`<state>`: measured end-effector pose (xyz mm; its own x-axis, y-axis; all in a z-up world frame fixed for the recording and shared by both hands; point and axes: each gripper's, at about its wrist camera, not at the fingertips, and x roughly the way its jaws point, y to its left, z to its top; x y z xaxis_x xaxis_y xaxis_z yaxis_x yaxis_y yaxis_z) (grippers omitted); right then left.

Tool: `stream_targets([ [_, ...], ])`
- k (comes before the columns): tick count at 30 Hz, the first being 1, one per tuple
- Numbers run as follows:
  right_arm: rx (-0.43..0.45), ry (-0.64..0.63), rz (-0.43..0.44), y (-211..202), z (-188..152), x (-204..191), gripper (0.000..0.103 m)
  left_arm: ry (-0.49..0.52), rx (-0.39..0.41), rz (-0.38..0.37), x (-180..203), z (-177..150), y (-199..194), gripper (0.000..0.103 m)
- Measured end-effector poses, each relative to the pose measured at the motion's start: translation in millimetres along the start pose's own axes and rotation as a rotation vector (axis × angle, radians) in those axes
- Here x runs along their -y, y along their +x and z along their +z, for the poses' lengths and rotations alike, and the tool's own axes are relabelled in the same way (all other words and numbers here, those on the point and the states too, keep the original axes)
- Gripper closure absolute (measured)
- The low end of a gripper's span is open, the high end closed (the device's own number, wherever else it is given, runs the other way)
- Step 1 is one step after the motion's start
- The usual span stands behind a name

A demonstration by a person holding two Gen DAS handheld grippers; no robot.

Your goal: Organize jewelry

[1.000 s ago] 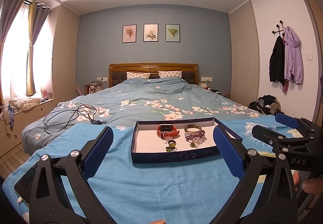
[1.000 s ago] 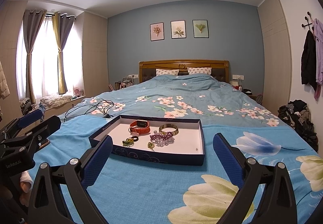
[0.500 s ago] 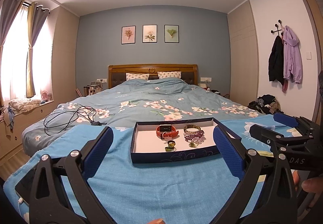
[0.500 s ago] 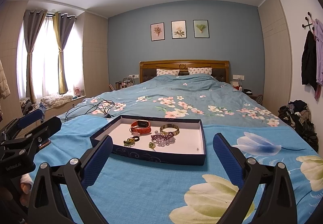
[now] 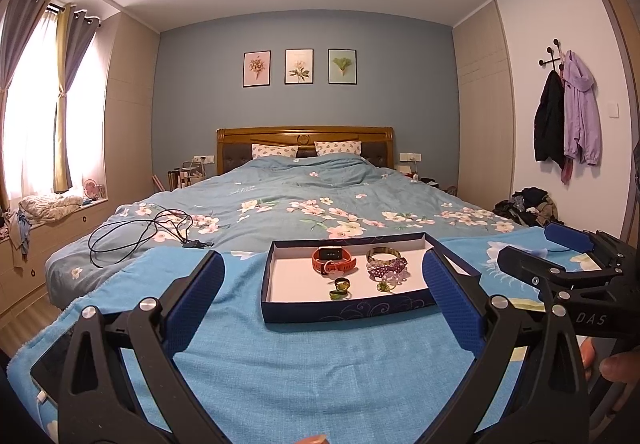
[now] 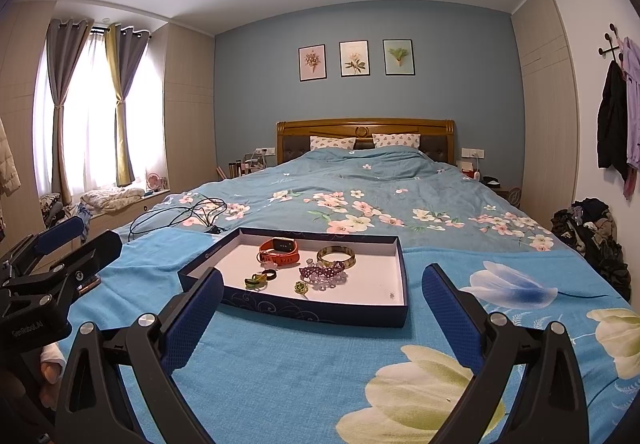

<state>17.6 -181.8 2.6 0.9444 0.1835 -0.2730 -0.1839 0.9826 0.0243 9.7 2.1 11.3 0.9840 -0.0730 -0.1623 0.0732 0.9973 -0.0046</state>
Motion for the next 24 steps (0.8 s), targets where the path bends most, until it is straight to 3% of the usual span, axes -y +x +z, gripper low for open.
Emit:
stream_targets([
  [24, 0.000, 0.004, 0.000, -0.9, 1.2, 1.0, 0.007, 0.007, -0.009, -0.004, 3.8, -3.3, 1.1, 0.006],
])
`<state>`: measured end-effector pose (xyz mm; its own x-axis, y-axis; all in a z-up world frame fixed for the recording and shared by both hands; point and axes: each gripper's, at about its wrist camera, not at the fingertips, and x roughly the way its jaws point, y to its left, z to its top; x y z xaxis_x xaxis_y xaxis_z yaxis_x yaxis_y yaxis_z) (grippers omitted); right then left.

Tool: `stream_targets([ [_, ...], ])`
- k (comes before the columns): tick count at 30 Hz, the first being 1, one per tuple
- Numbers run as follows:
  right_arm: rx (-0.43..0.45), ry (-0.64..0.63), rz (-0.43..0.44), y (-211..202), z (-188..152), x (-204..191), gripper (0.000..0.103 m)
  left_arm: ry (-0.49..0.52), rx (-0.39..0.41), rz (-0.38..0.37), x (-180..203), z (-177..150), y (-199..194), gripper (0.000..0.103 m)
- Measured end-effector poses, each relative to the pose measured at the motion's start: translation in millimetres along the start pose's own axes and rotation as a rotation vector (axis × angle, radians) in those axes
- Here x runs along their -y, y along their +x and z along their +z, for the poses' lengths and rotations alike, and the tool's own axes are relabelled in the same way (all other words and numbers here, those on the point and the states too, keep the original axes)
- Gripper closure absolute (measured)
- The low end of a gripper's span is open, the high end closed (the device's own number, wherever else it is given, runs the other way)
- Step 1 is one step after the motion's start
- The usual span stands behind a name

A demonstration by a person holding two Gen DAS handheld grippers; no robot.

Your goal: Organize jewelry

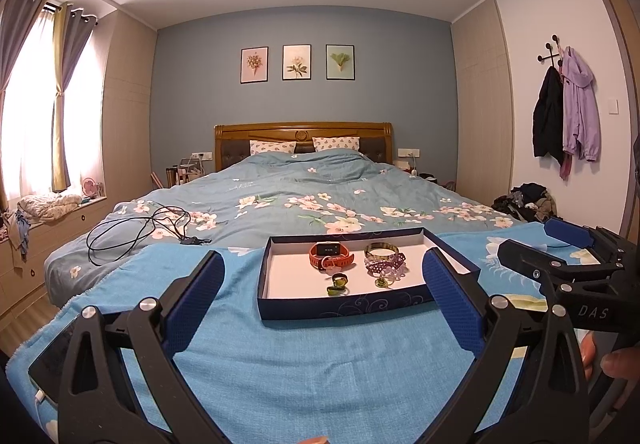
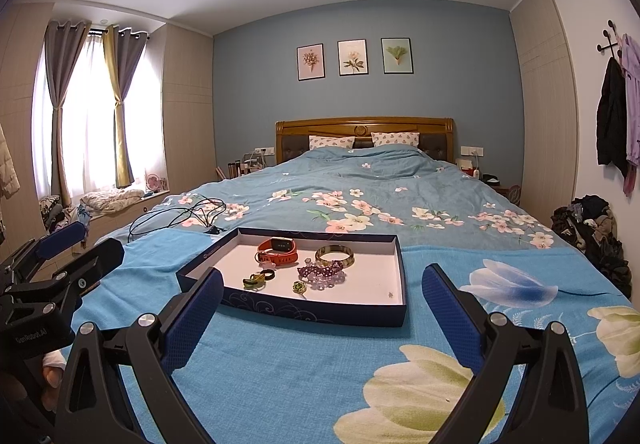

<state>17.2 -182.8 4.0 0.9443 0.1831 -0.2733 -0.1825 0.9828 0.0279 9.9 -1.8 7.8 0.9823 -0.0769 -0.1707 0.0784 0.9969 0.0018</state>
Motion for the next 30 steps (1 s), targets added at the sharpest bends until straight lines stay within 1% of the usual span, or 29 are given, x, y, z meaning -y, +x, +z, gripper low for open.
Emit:
stream_targets([
  [17, 0.000, 0.001, 0.000, 1.1, -0.2, 0.1, 0.007, -0.005, -0.007, -0.003, 1.0, -0.7, 2.6, 0.006],
  [22, -0.002, 0.000, 0.001, 1.6, -0.7, 0.2, 0.007, 0.003, -0.010, 0.006, 3.1, -1.8, 4.3, 0.006],
  [24, -0.012, -0.002, 0.000, 4.0, -1.1, -0.3, 0.007, 0.014, -0.010, 0.006, 5.4, -2.9, 3.5, 0.006],
  [27, -0.035, -0.006, -0.001, 7.5, -2.4, 3.4, 0.007, 0.011, -0.033, -0.002, 6.2, -3.5, 5.5, 0.006],
  [30, -0.104, -0.012, -0.018, 16.9, -4.5, 17.6, 0.007, 0.018, -0.076, 0.003, 3.7, -4.7, 13.4, 0.006],
])
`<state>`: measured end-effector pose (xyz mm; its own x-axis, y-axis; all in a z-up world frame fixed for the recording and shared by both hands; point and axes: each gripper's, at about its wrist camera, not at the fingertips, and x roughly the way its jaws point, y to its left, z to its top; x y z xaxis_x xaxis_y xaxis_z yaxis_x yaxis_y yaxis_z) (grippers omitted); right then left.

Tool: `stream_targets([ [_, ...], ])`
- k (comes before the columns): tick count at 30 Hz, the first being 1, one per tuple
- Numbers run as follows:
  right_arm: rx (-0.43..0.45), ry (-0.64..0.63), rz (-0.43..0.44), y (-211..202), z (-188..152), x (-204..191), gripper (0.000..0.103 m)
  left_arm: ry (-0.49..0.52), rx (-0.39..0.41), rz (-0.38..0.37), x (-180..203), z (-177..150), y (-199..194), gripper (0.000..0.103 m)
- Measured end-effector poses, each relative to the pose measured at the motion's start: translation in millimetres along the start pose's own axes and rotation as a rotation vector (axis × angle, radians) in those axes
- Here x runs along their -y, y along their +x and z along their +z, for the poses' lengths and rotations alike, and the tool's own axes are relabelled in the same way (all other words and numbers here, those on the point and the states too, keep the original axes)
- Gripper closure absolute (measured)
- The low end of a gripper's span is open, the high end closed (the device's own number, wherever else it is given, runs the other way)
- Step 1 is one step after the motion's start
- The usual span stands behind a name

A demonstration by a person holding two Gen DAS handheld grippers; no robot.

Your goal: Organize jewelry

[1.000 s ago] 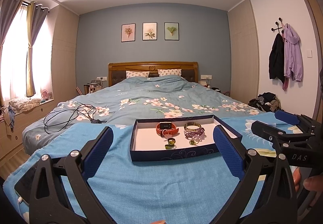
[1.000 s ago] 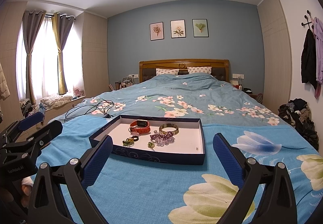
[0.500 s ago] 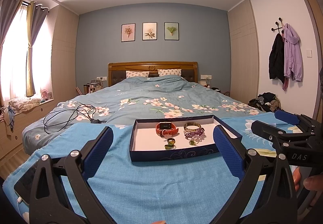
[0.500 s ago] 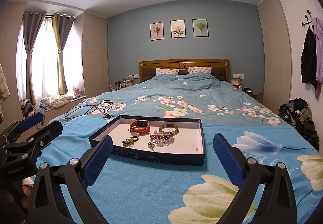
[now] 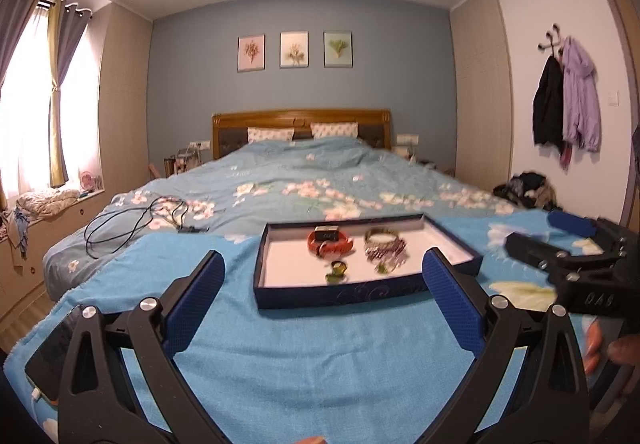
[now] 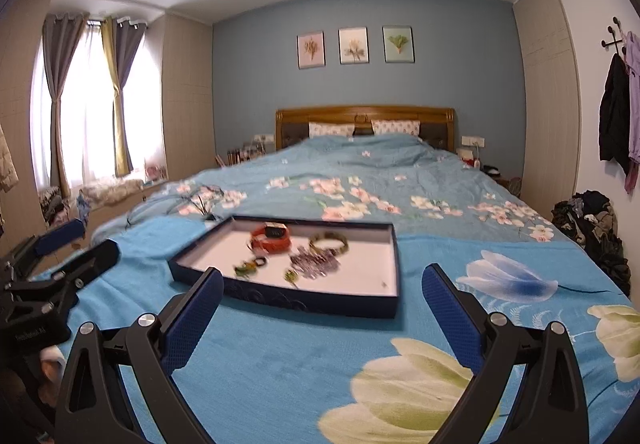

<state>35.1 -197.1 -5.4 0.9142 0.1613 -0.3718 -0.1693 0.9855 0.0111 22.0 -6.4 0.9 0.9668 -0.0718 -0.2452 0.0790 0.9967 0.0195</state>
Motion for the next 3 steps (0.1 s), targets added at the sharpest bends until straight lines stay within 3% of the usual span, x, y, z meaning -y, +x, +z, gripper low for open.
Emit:
stream_targets([
  [3, -0.143, 0.002, -0.035, 21.6, -3.9, 27.1, 0.007, -0.003, -0.061, 0.009, -10.1, -1.4, 14.0, 0.006],
])
